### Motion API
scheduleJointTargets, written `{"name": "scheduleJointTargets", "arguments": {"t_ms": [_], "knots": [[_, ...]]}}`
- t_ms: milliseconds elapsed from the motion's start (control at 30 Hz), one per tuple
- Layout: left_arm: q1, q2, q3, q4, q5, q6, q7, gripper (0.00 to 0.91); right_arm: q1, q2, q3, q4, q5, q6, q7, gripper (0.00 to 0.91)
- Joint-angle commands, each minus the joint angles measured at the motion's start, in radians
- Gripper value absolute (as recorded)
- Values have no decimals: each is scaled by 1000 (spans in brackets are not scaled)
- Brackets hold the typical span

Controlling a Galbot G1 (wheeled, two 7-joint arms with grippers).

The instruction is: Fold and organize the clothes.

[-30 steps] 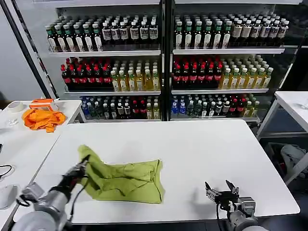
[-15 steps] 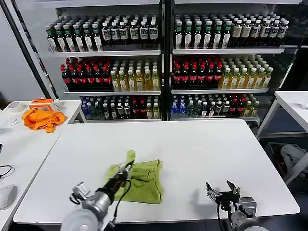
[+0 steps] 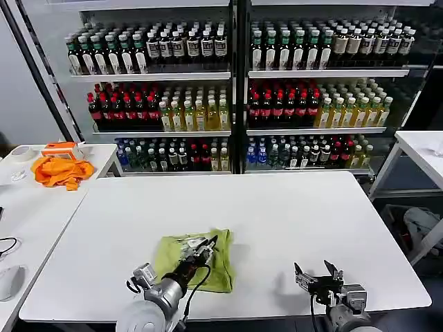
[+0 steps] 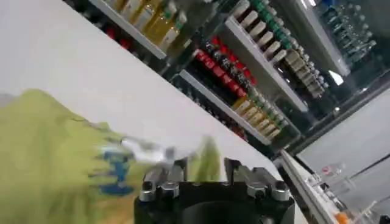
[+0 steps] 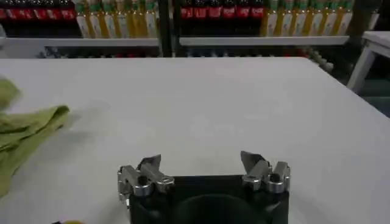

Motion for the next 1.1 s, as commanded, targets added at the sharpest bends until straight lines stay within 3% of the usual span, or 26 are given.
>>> {"name": "scheduleJointTargets", "arguments": {"t_ms": [33,167,400,633,833,1100], "knots": [[52,-4,-27,-106,40,-7,15,907,-1,3,-1,1,0,2,0,907],[90,26,-142,-129,63,-17,-6,907,-7,4,5,8,1,4,-2,907],[137,114,-292,-17,194,-20,-8,907,-3,2,5,5,3,5,-4,907],[113,97,-247,101,245,-14,2,907,3,0,1,2,5,4,-4,907],[94,46,-198,131,259,-5,31,907,-4,-5,12,11,7,2,-3,907],[81,33,-164,138,214,-9,94,907,-15,-10,31,17,12,1,-3,907]]}}
